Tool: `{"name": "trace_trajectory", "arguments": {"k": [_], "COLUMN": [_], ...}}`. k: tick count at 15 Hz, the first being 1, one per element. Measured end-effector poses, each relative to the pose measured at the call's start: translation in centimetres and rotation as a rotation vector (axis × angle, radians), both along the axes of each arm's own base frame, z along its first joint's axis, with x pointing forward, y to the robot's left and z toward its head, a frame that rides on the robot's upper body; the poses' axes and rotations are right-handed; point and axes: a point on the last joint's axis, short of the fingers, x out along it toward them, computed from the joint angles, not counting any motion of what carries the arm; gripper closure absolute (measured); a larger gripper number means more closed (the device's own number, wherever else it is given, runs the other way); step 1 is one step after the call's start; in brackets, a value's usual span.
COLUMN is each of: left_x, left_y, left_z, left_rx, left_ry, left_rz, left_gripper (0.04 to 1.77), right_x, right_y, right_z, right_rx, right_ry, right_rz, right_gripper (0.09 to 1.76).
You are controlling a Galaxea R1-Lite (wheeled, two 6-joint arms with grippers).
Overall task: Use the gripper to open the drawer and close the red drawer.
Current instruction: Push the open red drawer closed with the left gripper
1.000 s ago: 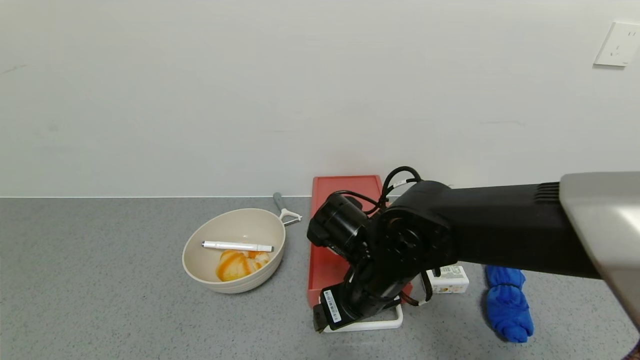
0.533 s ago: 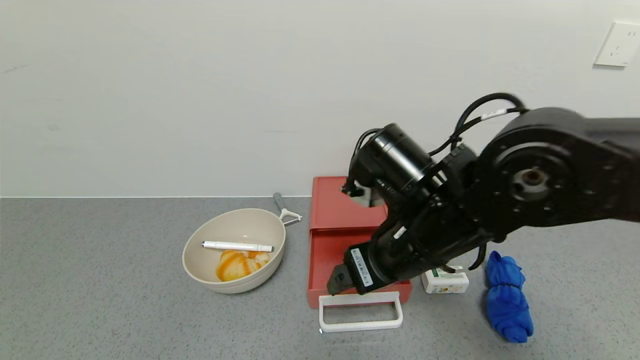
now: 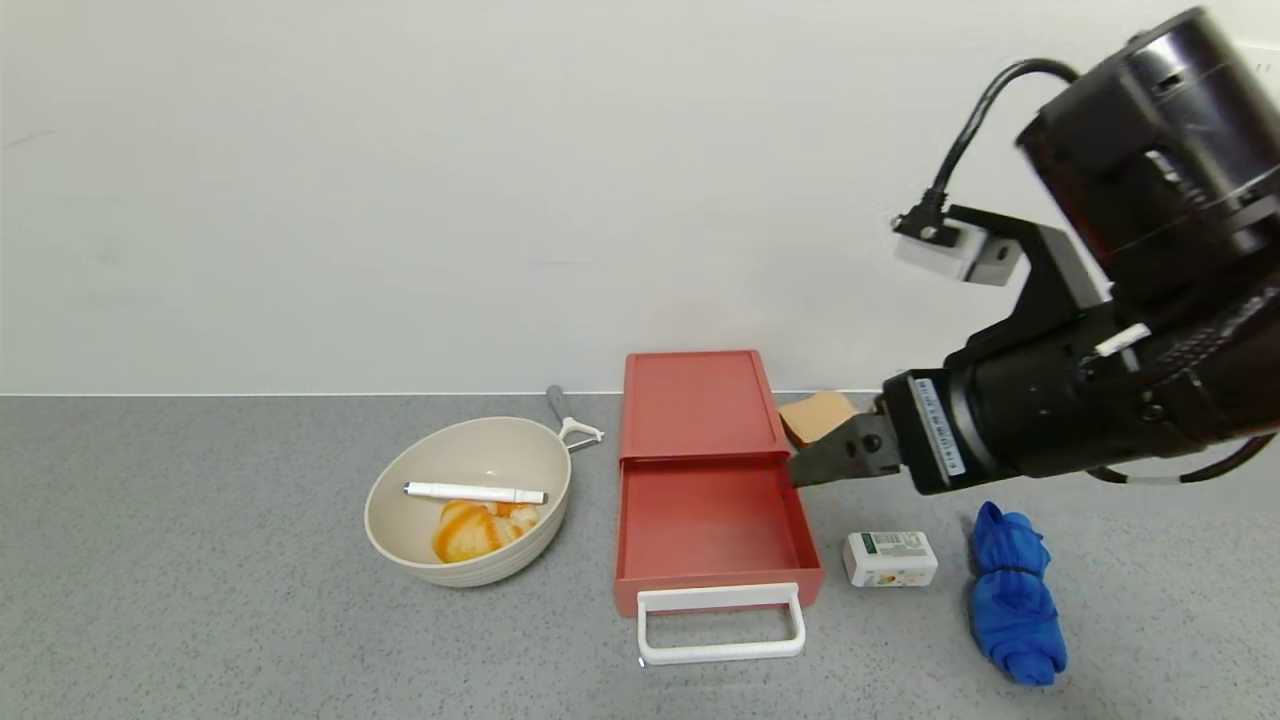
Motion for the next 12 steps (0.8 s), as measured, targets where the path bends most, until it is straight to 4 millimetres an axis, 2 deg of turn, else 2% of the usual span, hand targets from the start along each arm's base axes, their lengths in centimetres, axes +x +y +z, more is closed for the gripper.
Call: {"name": "trace_trajectory", "arguments": {"k": [3,6,12], "left_x": [0.0,0.0,0.0], "left_y": [0.0,0.0,0.0], "left_z": [0.0,0.0,0.0], "left_rx": [0.0,0.0,0.0], "left_ry": [0.0,0.0,0.0], "left_rz": [0.0,0.0,0.0], "left_gripper": [0.09,0.09,0.09], "right_x": [-1.3,-2.5,-4.3], "right_y": [-3.1,-5.8,-8.8], "right_z": [1.2,1.2,1.0], "right_rx": [0.049,0.071,0.131], "right_ry": [-0.074,-0.126,-0.245], "right_rz": [-0.049,-0.101,-0.164], "right_gripper": [0.14,0.14,0.14]}}
